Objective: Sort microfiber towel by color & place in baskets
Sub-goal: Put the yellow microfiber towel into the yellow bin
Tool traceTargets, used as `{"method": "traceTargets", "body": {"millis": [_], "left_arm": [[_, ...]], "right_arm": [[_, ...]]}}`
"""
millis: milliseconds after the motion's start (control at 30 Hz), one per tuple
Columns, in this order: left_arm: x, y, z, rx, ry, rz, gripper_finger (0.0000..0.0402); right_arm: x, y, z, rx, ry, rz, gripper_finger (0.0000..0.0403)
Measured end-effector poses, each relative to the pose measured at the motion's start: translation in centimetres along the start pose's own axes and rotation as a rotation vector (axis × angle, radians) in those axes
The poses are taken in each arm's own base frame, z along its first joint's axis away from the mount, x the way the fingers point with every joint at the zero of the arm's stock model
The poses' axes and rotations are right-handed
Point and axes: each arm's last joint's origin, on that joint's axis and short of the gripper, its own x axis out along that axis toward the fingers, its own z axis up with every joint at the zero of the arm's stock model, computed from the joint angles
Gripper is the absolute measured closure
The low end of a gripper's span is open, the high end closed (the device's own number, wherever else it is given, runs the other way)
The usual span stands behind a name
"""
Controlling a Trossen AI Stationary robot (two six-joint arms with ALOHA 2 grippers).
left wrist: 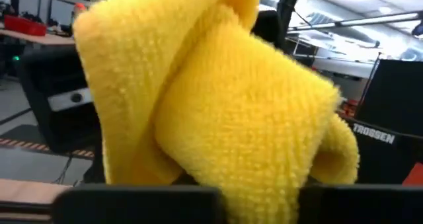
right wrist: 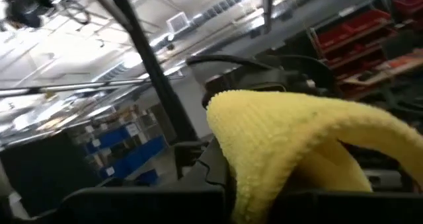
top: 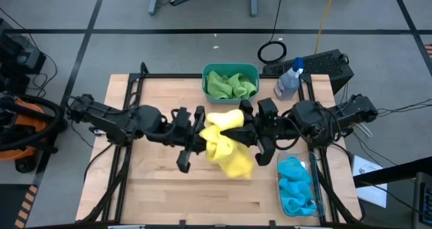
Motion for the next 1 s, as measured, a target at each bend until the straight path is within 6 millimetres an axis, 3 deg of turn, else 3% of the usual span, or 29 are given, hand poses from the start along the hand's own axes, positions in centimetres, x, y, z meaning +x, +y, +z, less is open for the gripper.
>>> {"method": "traceTargets", "body": {"millis": [167, 400, 733, 900, 1000], "left_arm": [[-1.5, -0.2, 1.7, -0.029, -0.039, -0.008, 0.0384], [-4.1, -1.1, 4.1, -0.068, -0.075, -0.059, 0.0384], [-5.2, -1.2, 3.3, -0.051, 0.066, -0.010, 0.0384], [-5.2, -1.1, 2.9, -0.044, 0.104, 0.000, 0.0385], [-5.2, -1.1, 2.7, -0.041, 0.124, 0.005, 0.0385]], "right_arm": [[-0.7, 0.1, 0.0, 0.002, 0.054, -0.053, 0.0381], [-2.9, 1.3, -0.1, -0.030, 0.126, -0.206, 0.0278], [-4.0, 2.9, -0.4, -0.037, 0.113, -0.256, 0.0148], [-4.4, 4.0, -0.9, -0.090, 0.090, -0.315, 0.0124], [-4.9, 5.0, -0.1, -0.098, 0.076, -0.336, 0.0122]]}}
